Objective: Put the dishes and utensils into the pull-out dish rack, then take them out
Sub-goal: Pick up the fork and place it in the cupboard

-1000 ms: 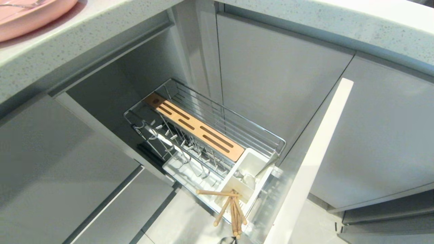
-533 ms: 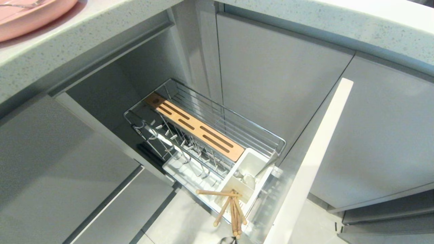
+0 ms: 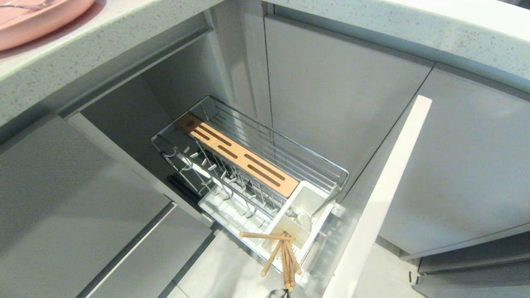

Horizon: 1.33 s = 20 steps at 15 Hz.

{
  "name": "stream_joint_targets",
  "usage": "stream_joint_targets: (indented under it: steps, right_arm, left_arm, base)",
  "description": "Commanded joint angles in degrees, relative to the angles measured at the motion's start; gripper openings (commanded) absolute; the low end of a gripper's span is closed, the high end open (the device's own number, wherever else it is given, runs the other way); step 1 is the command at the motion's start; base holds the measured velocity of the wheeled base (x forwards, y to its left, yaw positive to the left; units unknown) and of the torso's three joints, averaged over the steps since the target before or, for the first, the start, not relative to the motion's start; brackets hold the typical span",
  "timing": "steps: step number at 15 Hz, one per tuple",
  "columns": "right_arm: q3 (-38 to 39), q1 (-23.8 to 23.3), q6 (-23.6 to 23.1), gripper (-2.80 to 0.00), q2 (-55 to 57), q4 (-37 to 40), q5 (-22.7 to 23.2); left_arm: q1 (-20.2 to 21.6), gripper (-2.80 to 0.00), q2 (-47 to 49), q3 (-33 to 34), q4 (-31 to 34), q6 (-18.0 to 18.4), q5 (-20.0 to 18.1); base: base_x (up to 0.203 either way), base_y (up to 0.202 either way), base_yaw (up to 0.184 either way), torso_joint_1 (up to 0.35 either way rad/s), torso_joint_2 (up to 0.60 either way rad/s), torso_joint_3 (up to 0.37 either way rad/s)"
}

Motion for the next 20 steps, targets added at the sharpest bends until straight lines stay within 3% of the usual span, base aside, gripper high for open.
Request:
stream_joint_targets:
  steps: [1,9,20]
  right_arm:
    - [0.1,0.0,0.0,-2.80,0.0,0.0,0.0]
    - [0.1,0.0,0.0,-2.80,0.0,0.0,0.0]
    - [0.1,0.1,0.0,-2.80,0.0,0.0,0.0]
  left_arm:
    - [-0.8,0.00,0.7,0.1,0.4,0.1,-0.3]
    - [-4.5,0.00,0.3,0.2,0.8,0.1,-0.3]
    - [-6.0,0.00,0.4,0.3,0.9,0.1,0.0]
  base:
    - [0.000,0.000,0.000,0.000,0.00,0.000]
    - [0.000,0.000,0.000,0.000,0.00,0.000]
    - [0.000,0.000,0.000,0.000,0.00,0.000]
